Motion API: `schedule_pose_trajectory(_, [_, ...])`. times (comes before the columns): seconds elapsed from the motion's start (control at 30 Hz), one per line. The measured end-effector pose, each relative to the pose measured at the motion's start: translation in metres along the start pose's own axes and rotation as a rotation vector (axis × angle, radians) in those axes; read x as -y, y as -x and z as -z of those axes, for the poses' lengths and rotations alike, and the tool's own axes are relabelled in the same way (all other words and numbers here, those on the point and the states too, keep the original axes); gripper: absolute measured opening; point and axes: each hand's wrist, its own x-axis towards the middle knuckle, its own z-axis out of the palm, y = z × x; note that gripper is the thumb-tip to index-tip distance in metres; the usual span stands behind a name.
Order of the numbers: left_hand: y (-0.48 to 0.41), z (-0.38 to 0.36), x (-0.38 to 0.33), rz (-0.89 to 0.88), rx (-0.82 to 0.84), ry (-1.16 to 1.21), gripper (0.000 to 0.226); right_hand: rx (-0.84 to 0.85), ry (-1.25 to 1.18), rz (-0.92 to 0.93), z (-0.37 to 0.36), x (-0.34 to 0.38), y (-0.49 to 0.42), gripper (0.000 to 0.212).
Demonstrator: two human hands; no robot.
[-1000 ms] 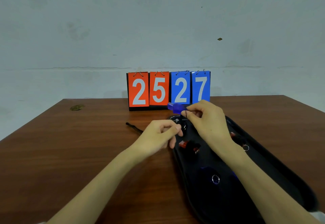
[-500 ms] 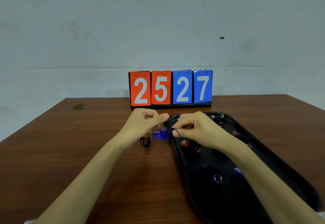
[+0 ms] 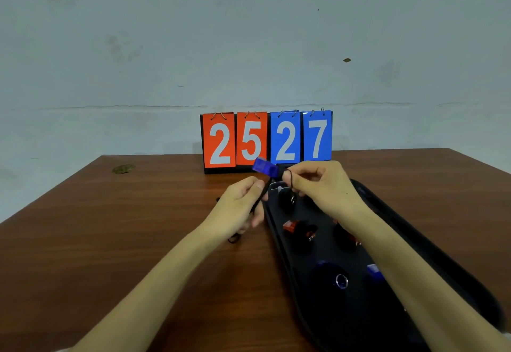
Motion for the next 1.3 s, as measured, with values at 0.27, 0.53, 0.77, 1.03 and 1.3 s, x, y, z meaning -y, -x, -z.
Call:
schedule_pose_trajectory(0.27, [0.002, -0.004, 0.000, -0.105, -0.010, -0.089, 0.021, -0.147, 0.423, -0.043, 0.003, -0.014, -0.002, 0.013])
schedule_pose_trajectory(0.53, [0.002, 0.002, -0.003, -0.176, -0.102, -0.196, 0.017, 0.230, 0.624, -0.031, 0.004, -0.010, -0.002, 0.015])
schedule_pose_trajectory(0.77, [0.001, 0.009, -0.005, -0.178, -0.143, -0.229, 0.025, 0.463, 0.193, -0.076, 0.011, -0.004, 0.001, 0.010])
schedule_pose_trajectory(1.03, [0.002, 0.004, -0.002, 0.025, 0.037, 0.037, 0.038, 0.390, -0.118, -0.081, 0.013, 0.001, 0.002, 0.012])
schedule_pose_trajectory(1.3, [0.004, -0.013, 0.002, -0.007, 0.064, -0.031, 0.024, -0.030, -0.176, -0.202, 0.011, -0.007, -0.006, 0.007])
